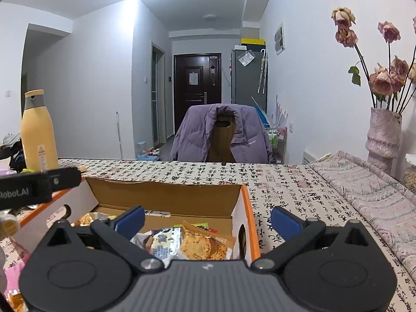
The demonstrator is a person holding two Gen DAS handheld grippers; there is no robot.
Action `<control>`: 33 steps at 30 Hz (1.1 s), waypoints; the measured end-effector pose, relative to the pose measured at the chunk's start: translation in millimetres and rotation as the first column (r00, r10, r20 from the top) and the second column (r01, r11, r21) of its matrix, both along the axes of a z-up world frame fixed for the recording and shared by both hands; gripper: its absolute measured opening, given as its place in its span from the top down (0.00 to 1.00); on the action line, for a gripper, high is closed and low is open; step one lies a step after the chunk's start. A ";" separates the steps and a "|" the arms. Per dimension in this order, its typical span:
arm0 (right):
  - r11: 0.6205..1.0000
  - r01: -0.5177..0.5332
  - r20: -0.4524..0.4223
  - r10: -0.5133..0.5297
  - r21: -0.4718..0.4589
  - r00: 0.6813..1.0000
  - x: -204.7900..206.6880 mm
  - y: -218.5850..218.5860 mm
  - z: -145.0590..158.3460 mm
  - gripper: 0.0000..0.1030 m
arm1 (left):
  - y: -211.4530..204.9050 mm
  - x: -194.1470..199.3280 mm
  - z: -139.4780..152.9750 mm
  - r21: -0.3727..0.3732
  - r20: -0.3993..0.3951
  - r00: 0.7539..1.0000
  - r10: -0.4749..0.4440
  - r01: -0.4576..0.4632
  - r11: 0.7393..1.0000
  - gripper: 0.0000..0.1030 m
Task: Organize snacks
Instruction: 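Withdraw both grippers from the box back over the snack pile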
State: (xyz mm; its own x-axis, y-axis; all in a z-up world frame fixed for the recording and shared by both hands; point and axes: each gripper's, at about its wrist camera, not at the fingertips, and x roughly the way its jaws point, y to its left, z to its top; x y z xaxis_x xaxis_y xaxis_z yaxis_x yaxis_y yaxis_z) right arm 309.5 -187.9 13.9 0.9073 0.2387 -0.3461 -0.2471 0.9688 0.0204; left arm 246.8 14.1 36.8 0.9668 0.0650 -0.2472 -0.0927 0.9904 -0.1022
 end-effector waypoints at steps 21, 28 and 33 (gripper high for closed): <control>0.999 -0.018 -0.002 0.018 -0.046 1.000 -80.7 -0.9 3.4 0.00 | 6.9 -90.4 2.2 0.017 0.009 0.999 -0.041 0.041 0.999 0.00; 0.998 -0.018 -0.028 0.017 -0.057 0.999 -109.1 -8.9 -8.9 0.00 | 14.8 -118.1 -15.9 0.024 -0.041 0.998 -0.055 0.056 0.998 0.00; 0.998 -0.013 -0.065 0.008 -0.063 0.998 -125.2 -13.5 -22.6 0.00 | 21.5 -135.8 -33.8 0.018 -0.087 0.995 -0.057 0.059 0.998 0.00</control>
